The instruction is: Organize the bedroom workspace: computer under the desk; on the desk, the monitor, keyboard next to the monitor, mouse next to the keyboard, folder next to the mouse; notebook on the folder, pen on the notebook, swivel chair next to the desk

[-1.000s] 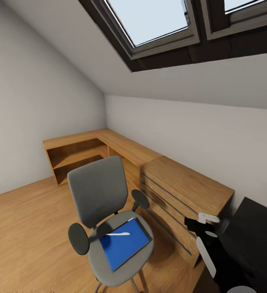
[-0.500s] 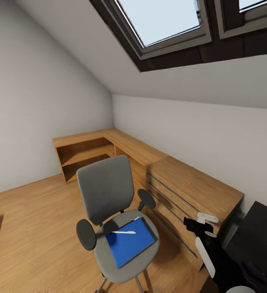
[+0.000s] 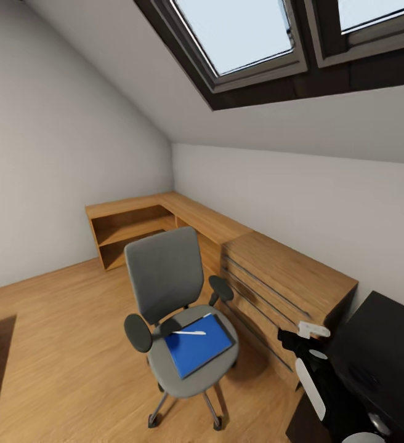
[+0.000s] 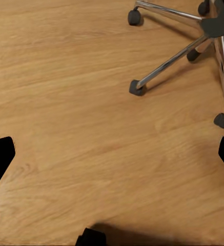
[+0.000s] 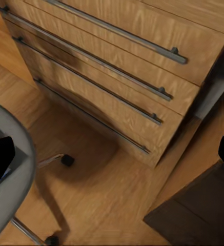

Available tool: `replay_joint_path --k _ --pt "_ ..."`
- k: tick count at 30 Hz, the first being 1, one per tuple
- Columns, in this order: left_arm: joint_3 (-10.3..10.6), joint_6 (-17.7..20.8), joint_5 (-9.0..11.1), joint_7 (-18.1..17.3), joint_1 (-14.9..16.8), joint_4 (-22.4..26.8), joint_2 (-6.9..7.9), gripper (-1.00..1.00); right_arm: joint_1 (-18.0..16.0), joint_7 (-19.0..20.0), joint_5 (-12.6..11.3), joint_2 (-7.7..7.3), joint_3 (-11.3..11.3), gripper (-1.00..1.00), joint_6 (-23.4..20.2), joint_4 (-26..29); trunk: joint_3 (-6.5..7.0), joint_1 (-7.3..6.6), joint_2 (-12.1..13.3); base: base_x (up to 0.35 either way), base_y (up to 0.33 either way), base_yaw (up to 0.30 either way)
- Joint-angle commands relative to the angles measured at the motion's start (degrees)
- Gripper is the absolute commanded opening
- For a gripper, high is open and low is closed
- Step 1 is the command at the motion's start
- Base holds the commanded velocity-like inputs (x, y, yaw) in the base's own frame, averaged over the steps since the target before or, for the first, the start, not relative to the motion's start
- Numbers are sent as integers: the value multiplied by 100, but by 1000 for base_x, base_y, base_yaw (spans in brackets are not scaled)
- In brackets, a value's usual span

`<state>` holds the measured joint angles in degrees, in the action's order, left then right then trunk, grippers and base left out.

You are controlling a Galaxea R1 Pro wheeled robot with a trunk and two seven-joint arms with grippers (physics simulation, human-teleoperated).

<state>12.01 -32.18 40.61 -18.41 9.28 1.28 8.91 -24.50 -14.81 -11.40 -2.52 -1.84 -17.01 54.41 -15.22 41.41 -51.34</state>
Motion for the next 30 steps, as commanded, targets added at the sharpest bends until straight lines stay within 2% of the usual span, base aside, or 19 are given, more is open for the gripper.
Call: replay_joint_path --k 1,8,15,26,30 --pt "39 -11 61 -36 4 -5 0 100 -2 -33 -56 -3 8 100 -22 9 -8 -3 -6 -320 0 1" --pt "39 -12 61 -38 4 -5 -9 100 -2 -26 -56 -3 8 100 -22 1 -8 -3 -6 -319 26 0" --pt "39 -15 61 -40 4 -6 -12 100 -2 -23 -56 4 8 100 -19 -11 -8 -3 -6 -247 195 0" --pt "44 -17 61 -40 4 -5 -12 100 -2 -19 -56 14 18 100 2 -80 -8 -3 -6 -117 296 0" --pt "46 -17 61 -40 4 -5 -19 100 -2 -15 -56 25 17 100 75 -87 -8 -3 -6 -38 152 -13"
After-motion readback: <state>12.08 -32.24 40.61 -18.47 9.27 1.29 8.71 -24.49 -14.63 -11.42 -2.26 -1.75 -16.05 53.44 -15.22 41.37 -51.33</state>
